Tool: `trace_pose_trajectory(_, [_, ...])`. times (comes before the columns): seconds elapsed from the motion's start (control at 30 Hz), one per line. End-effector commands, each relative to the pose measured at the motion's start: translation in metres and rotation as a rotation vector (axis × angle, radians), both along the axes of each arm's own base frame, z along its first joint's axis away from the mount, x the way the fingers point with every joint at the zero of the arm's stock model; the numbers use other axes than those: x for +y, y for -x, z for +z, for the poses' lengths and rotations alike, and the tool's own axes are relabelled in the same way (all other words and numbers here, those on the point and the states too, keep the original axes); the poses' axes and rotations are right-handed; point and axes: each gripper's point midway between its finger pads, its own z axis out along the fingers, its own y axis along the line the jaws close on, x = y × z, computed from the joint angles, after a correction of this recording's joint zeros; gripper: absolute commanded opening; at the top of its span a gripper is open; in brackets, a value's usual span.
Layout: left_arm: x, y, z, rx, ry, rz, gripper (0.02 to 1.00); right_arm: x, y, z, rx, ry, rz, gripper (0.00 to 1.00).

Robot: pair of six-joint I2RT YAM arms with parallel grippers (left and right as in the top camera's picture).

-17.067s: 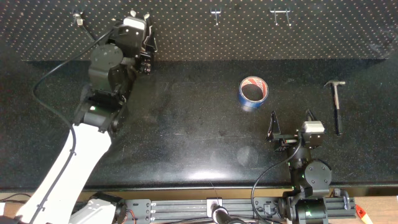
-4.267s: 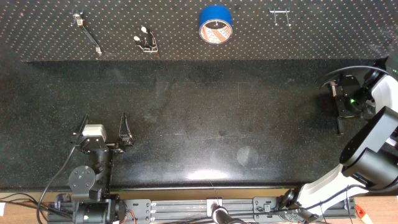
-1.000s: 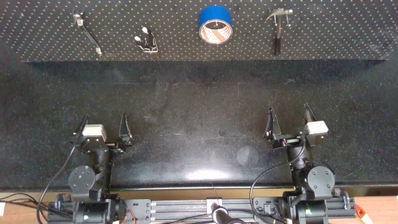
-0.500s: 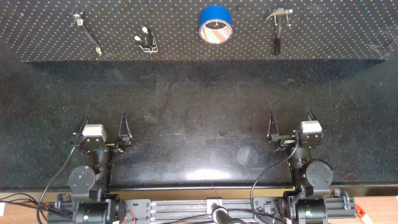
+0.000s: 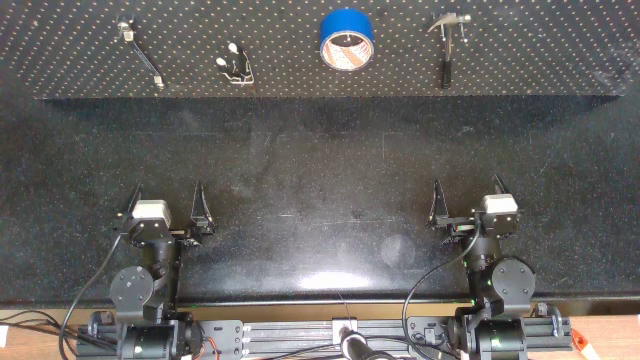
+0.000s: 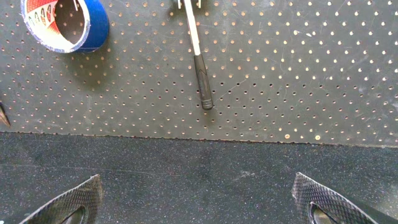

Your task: Place Tools Onto Pegboard

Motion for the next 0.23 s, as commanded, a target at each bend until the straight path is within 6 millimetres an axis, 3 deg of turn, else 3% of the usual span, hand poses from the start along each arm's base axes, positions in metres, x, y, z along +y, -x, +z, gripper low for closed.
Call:
trace_pose_trajectory(0.03, [-0.0004,0.0003,-0.0019,0.005,-0.015,-0.005,0.996,-0.002,0.0,-0.0023,0.005,0.018,-0.008,0.993])
trace_pose_trajectory(0.23, [-0.0004,0.0003,-0.0019,0.005,-0.015,-0.005,0.996,-0.002,0.0,-0.0023,0.005,0.018,-0.008,0.993])
